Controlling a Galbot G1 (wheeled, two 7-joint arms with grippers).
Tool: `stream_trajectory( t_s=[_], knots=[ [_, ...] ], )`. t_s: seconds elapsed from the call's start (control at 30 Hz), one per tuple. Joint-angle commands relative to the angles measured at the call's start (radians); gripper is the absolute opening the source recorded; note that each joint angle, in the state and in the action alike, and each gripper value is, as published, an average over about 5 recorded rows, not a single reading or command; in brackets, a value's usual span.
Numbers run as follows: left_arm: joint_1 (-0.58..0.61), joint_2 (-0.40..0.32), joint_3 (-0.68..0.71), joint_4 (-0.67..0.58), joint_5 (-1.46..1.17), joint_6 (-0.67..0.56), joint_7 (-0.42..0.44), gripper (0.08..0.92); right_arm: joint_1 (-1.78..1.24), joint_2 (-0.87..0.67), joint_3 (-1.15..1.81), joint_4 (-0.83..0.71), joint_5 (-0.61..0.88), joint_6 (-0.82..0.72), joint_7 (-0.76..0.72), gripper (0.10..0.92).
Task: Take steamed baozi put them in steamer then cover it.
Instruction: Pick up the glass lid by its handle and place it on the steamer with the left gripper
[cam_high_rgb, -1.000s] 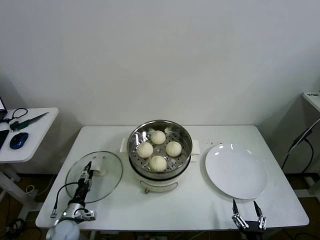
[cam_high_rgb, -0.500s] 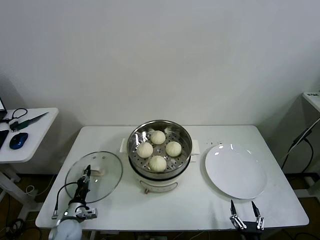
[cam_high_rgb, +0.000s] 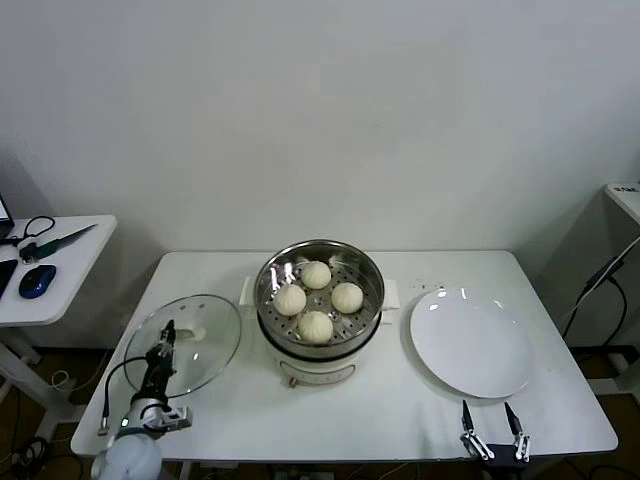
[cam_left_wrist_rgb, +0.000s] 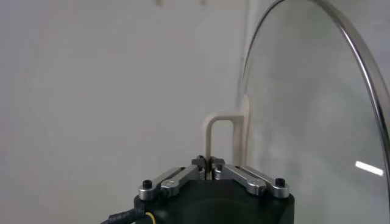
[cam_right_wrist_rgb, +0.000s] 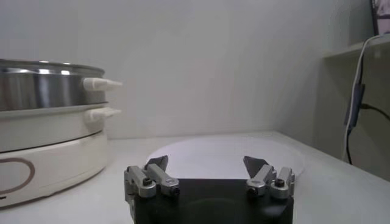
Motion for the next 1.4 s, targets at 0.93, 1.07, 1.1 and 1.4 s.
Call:
stream_trajectory(
  t_s=[0.93, 1.07, 1.1, 1.4],
  knots=[
    [-0.28, -0.061, 0.612, -0.593, 0.356, 0.664, 0.614, 0.132, -0.019, -0.008, 0.022, 0.08, -0.138, -0.089, 0.071, 0.823],
    [-0.298, -0.167, 0.672, -0.536, 0.423, 0.665, 0.617, 0.132, -0.02, -0.015, 0.025, 0.081, -0.13, -0.081, 0.073, 0.823],
    [-0.301, -0.191, 0.684, -0.521, 0.433, 0.665, 0.616, 0.132, -0.021, -0.018, 0.025, 0.079, -0.127, -0.079, 0.074, 0.823],
    [-0.334, -0.333, 0.732, -0.361, 0.463, 0.664, 0.57, 0.132, -0.026, -0.028, 0.025, 0.072, -0.102, -0.06, 0.082, 0.823]
  ],
)
